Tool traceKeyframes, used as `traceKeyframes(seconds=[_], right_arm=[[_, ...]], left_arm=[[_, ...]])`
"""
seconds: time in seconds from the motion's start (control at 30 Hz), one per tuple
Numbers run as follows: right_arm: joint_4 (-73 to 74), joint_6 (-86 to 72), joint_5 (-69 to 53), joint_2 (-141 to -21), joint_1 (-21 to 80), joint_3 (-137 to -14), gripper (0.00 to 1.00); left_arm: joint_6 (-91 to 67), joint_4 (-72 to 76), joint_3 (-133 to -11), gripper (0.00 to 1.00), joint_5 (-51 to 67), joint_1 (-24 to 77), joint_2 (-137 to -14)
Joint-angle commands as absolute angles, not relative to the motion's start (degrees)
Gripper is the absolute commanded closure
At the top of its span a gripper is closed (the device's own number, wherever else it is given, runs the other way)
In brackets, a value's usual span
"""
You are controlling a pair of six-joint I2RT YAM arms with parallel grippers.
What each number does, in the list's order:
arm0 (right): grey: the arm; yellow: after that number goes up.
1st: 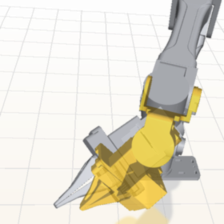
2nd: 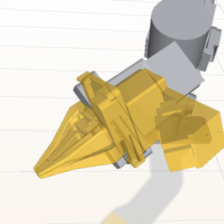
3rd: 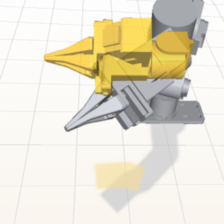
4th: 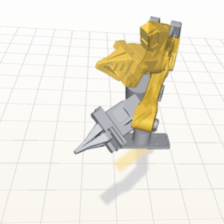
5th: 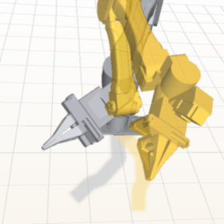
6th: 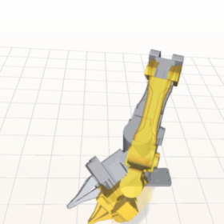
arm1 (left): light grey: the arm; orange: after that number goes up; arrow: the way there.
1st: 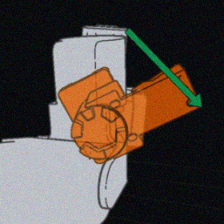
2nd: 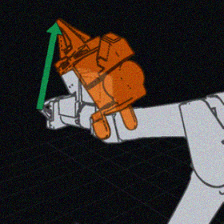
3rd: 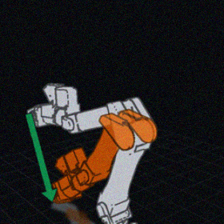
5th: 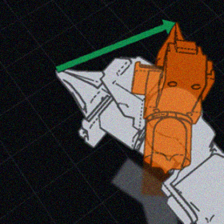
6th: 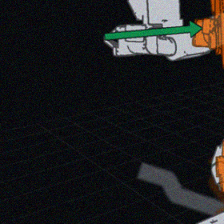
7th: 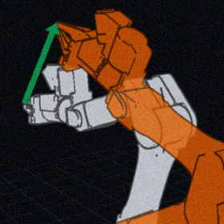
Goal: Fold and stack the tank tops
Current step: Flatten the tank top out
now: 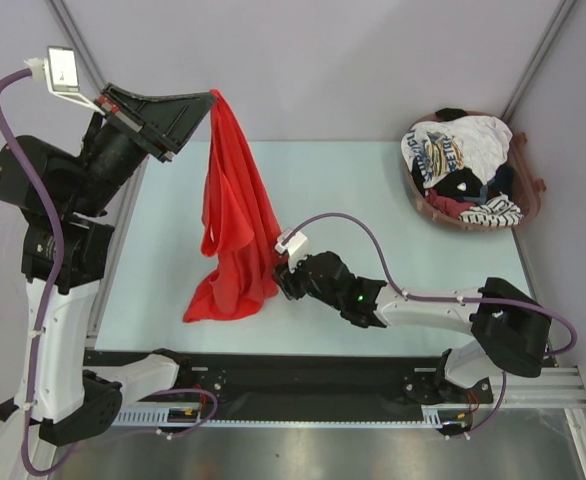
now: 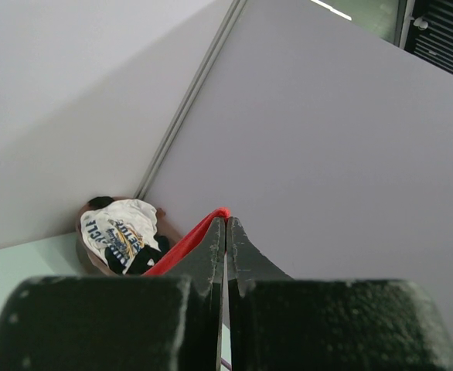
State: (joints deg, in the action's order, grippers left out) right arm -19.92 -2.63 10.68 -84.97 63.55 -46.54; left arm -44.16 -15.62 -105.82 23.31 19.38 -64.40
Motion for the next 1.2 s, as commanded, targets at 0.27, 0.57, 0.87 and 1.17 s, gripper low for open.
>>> traceKeyframes(seconds=[0.27,0.57,0.87,1.17], right_arm=[[-24.0,-0.8,8.4,-84.1,62.6,-46.1,0.5],[-24.4,-0.1,5.8,-83.6,62.6,-43.8,0.53],[-24.4,-0.1,6.5,-84.0,62.8,-44.0,0.57],[-26.9,-0.4,7.6,-86.2,63.6,-45.6,0.55]], left_arm=[[-45.5,-12.9,-108.3,1.0,24.5,19.8,-64.4],[-46.0,-12.8,-108.0,1.0,24.5,19.8,-64.5],[-46.1,-12.7,-108.1,1.0,24.6,19.8,-64.5],[-46.6,-12.5,-107.9,1.0,24.6,19.7,-64.3]])
